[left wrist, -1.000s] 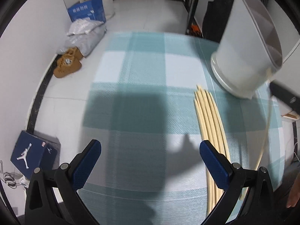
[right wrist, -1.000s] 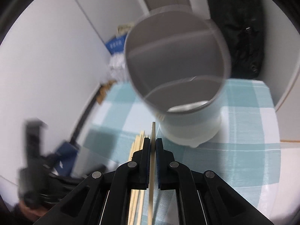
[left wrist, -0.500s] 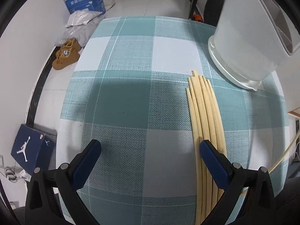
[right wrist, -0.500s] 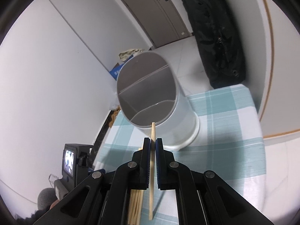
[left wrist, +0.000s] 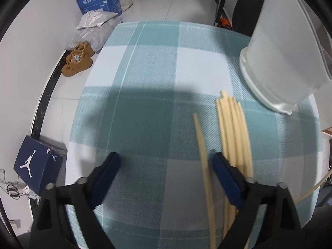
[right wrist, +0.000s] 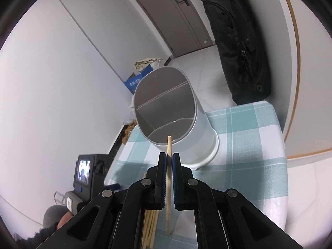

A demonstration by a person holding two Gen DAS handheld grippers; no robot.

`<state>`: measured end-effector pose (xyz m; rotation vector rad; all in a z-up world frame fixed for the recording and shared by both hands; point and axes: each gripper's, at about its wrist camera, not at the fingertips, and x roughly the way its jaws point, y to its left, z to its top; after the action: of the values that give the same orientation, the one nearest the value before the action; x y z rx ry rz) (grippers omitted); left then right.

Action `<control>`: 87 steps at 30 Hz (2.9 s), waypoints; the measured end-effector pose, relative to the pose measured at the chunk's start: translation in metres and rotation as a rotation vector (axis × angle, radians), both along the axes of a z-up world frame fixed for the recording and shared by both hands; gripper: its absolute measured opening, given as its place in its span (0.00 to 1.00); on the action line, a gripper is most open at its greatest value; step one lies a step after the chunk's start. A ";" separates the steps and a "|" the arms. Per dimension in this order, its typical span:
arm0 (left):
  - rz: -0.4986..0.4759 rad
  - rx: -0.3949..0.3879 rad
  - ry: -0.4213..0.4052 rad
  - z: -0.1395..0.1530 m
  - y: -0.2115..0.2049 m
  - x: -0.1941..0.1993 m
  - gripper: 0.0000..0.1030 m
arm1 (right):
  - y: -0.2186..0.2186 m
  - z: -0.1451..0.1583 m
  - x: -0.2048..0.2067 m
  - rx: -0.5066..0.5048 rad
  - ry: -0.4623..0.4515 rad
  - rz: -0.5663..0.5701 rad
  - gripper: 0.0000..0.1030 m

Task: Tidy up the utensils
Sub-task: 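Grasp a single chopstick with the left tool while the right tool lifts its chopstick, then carry both chopsticks over the white holder and open both tools to drop them in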

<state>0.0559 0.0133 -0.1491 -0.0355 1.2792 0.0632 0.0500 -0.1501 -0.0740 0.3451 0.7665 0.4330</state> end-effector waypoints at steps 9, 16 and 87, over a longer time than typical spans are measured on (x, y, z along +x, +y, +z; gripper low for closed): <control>-0.092 -0.016 -0.006 0.005 -0.022 0.005 0.07 | 0.002 0.000 -0.001 -0.013 -0.003 0.016 0.04; -0.063 -0.102 0.002 0.005 -0.008 0.011 0.02 | 0.005 0.005 -0.004 -0.025 -0.019 0.022 0.04; -0.251 -0.215 -0.643 0.226 -0.054 0.073 0.01 | -0.002 0.136 0.129 -0.110 -0.344 -0.066 0.04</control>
<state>0.1293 -0.0411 0.0767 -0.0732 0.6352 -0.2834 0.1795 -0.1522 0.0618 0.1853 0.4396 0.3743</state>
